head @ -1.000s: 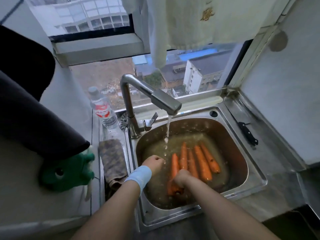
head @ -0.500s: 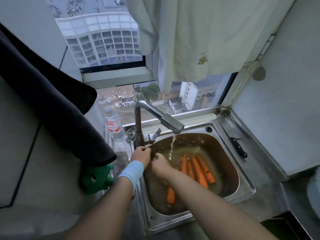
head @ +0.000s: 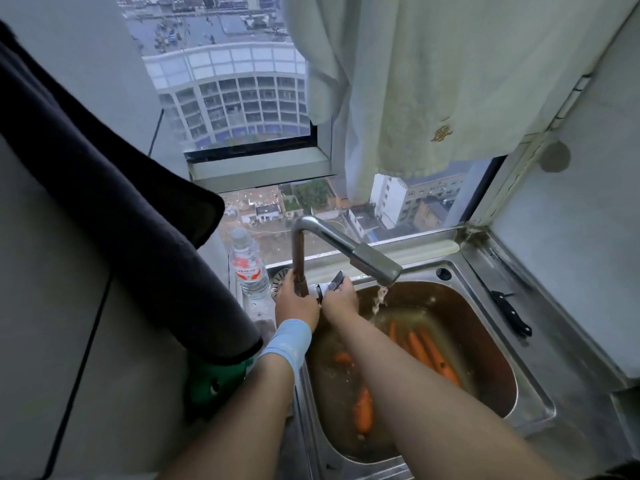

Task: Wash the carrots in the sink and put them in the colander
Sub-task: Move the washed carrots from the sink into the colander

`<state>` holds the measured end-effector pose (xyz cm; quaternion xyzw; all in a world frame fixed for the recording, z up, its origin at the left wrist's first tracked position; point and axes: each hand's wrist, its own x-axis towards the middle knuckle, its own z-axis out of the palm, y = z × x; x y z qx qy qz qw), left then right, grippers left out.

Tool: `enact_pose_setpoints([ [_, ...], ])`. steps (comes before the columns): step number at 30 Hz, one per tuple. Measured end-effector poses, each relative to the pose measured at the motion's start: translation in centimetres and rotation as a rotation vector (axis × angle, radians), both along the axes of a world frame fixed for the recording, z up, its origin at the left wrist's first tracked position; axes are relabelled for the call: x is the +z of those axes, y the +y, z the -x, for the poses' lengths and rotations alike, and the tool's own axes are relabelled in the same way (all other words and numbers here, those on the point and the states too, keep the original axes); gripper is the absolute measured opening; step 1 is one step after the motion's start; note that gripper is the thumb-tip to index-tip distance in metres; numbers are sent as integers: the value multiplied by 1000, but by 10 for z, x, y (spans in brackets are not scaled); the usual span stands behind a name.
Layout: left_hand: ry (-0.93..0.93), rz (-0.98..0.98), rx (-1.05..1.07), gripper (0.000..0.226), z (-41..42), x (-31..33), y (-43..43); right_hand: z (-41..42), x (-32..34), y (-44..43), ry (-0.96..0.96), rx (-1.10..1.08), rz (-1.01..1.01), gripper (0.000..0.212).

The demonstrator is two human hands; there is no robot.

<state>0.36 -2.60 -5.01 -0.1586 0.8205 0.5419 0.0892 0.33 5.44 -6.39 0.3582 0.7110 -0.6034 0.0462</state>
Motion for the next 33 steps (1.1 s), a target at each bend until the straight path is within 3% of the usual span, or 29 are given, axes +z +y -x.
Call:
enact_pose_setpoints([
  [6,-21,-36,144,57,3,7,-1,0,-8,1,-17,76,-163,36],
  [13,-18,-19,107,57,2,7,0,0,-8,-5,-41,234,-98,87],
  [22,-37,-18,90,57,-6,13,3,-13,5,12,-111,473,-288,85],
  [28,-49,-75,37,59,-8,12,4,-20,11,24,-108,588,-294,85],
  [33,-104,-100,58,49,-13,11,14,-27,12,24,-26,537,-134,84],
])
